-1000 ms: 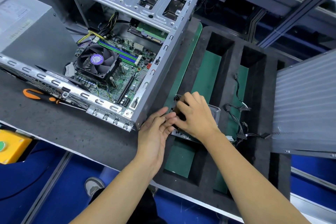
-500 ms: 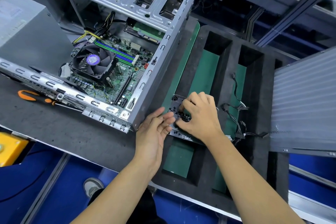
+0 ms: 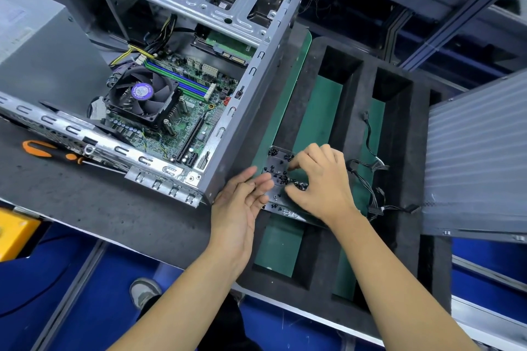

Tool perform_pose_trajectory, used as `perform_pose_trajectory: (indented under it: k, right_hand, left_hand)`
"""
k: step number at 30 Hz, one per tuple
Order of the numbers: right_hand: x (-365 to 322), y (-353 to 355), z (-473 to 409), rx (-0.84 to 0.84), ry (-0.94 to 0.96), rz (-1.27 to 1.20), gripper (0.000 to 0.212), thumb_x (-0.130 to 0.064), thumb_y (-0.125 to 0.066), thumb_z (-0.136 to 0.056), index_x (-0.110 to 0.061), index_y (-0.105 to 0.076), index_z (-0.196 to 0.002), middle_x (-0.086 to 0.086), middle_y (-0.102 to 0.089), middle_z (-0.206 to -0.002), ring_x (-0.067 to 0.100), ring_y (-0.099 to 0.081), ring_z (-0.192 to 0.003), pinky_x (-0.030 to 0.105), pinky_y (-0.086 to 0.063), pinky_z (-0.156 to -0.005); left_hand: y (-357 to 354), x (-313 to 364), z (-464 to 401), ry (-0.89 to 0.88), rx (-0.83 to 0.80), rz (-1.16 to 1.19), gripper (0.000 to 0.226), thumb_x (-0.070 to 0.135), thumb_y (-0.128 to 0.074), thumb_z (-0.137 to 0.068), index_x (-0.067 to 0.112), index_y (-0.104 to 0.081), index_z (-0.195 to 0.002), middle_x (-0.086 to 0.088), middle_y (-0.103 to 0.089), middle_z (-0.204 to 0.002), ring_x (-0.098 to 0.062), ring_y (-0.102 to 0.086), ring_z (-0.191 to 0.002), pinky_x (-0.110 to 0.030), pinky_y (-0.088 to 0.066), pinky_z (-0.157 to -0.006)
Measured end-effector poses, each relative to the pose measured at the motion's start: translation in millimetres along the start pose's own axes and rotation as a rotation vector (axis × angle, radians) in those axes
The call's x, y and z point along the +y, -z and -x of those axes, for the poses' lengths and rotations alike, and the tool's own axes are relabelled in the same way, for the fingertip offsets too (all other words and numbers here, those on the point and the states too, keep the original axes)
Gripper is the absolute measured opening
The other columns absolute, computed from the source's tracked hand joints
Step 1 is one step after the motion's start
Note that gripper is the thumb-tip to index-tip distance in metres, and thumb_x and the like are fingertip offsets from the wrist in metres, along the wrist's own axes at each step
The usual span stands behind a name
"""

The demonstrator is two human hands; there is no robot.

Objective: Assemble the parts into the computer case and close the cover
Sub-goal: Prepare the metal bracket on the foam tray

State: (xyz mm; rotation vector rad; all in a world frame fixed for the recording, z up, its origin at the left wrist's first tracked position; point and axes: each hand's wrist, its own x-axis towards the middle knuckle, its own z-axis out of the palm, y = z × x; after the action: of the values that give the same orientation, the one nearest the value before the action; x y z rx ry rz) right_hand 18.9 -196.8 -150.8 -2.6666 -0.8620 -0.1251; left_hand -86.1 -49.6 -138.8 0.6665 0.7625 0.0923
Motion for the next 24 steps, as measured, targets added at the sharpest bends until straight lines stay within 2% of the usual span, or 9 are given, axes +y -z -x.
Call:
perform_pose_trajectory:
  k: [5,9,19,24]
  right_hand:
    - [-4.0,-7.0,-5.4,0.016,0.101,0.101,0.021,-0.035,-0.071,-0.073,-0.020,-0.062,-0.085,-0.004,-0.048,-0.086,0.022,-0.043,-0.081,0.041,-0.040,-0.092]
    - [-4.5,-12.2,-7.8,0.088,0.165,0.210,0.028,-0.040,-0.072,-0.074,-0.016,-0.057,-0.079,0.000,-0.047,-0.083,0.024,-0.041,-0.077,0.043,-0.041,-0.089]
    - [-6.0,-17.4,-6.2,0.245,0.135,0.269,0.026,-0.039,-0.070,-0.080,-0.019,-0.056,-0.072,-0.002,-0.048,-0.080,0.023,-0.039,-0.075,0.044,-0.038,-0.086]
    - [-8.9,-19.6,-5.0,0.236,0.099,0.281,0.023,-0.031,-0.068,-0.078,-0.016,-0.051,-0.071,-0.002,-0.043,-0.077,0.022,-0.036,-0.074,0.044,-0.038,-0.085]
  left_hand:
    - [-1.0,0.4,-0.5,0.002,0.000,0.003,0.026,0.003,-0.049,-0.102,0.006,-0.064,-0.122,-0.014,-0.076,-0.109,-0.019,-0.073,-0.101,-0.021,-0.059,-0.079]
    - [-1.0,0.1,-0.7,0.001,0.001,0.013,0.026,0.002,-0.049,-0.101,0.006,-0.064,-0.122,-0.014,-0.076,-0.108,-0.018,-0.074,-0.099,-0.021,-0.059,-0.078]
    - [0.8,-0.9,-1.1,-0.001,-0.009,0.034,0.025,0.004,-0.051,-0.101,0.006,-0.065,-0.121,-0.015,-0.075,-0.110,-0.019,-0.073,-0.101,-0.021,-0.058,-0.078]
    - [1.3,-1.1,-1.9,0.003,-0.014,0.044,0.024,0.004,-0.052,-0.102,0.006,-0.065,-0.121,-0.015,-0.075,-0.111,-0.019,-0.073,-0.102,-0.021,-0.058,-0.076]
